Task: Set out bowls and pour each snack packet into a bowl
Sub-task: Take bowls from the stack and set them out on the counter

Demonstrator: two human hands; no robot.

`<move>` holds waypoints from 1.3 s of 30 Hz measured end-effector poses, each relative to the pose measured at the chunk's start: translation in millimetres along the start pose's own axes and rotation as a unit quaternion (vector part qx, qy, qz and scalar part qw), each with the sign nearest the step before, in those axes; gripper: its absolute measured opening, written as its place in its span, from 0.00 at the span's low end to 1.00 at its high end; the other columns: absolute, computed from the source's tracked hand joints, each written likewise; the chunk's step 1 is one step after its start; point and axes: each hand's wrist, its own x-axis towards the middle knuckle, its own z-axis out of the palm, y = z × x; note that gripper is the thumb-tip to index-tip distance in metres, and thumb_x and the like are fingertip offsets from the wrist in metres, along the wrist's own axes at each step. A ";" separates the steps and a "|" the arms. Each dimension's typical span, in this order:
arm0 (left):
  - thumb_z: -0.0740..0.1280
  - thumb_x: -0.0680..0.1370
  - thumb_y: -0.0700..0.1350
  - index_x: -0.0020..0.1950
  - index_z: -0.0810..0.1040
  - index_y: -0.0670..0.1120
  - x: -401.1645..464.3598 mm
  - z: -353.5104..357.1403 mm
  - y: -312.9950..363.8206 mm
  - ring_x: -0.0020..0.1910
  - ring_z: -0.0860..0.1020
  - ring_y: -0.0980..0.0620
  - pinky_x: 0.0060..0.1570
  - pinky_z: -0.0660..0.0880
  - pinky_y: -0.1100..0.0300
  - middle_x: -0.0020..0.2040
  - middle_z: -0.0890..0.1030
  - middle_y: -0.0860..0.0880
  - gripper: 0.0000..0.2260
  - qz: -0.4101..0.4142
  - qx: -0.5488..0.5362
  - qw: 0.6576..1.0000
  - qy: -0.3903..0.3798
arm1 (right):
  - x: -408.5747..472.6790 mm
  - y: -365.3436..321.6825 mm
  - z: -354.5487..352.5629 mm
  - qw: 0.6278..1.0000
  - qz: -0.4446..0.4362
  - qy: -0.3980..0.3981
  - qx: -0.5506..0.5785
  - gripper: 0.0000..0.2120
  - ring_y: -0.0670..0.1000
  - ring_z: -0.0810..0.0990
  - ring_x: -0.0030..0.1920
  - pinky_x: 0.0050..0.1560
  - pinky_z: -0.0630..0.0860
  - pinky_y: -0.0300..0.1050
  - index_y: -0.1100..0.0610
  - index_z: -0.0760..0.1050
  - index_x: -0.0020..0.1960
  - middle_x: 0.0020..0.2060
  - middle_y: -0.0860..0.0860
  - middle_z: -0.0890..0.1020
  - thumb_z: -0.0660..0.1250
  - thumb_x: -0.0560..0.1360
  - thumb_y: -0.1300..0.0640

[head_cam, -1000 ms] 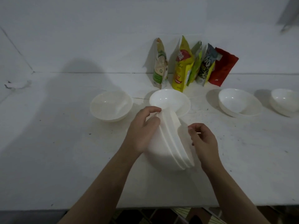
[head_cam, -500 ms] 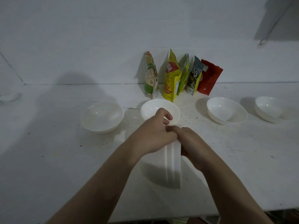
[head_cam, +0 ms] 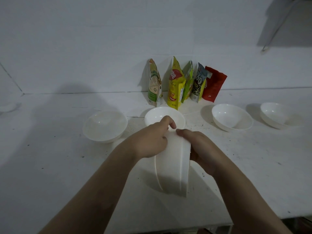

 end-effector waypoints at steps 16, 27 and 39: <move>0.59 0.68 0.23 0.66 0.78 0.45 -13.0 21.5 -109.6 0.62 0.76 0.45 0.61 0.65 0.66 0.61 0.80 0.44 0.31 -0.035 0.001 0.940 0.340 | -37.3 2.9 4.4 0.971 -0.188 0.144 -0.014 0.10 0.39 0.82 0.38 0.42 0.78 0.44 0.46 0.78 0.41 0.36 0.38 0.84 0.62 0.80 0.51; 0.66 0.77 0.40 0.62 0.78 0.47 -24.6 33.7 -77.2 0.63 0.75 0.51 0.62 0.69 0.61 0.62 0.76 0.51 0.14 0.108 -0.038 0.928 0.356 | -41.5 2.5 18.0 0.961 -0.232 0.144 -0.029 0.10 0.42 0.83 0.43 0.44 0.79 0.46 0.46 0.78 0.40 0.41 0.40 0.84 0.62 0.79 0.51; 0.66 0.65 0.61 0.70 0.61 0.60 -28.0 56.3 32.1 0.71 0.62 0.62 0.65 0.71 0.60 0.73 0.58 0.61 0.34 0.206 -0.104 0.958 0.172 | -58.2 11.2 -20.3 0.940 -0.292 0.165 -0.066 0.10 0.39 0.83 0.42 0.38 0.76 0.31 0.48 0.79 0.48 0.37 0.36 0.84 0.60 0.77 0.47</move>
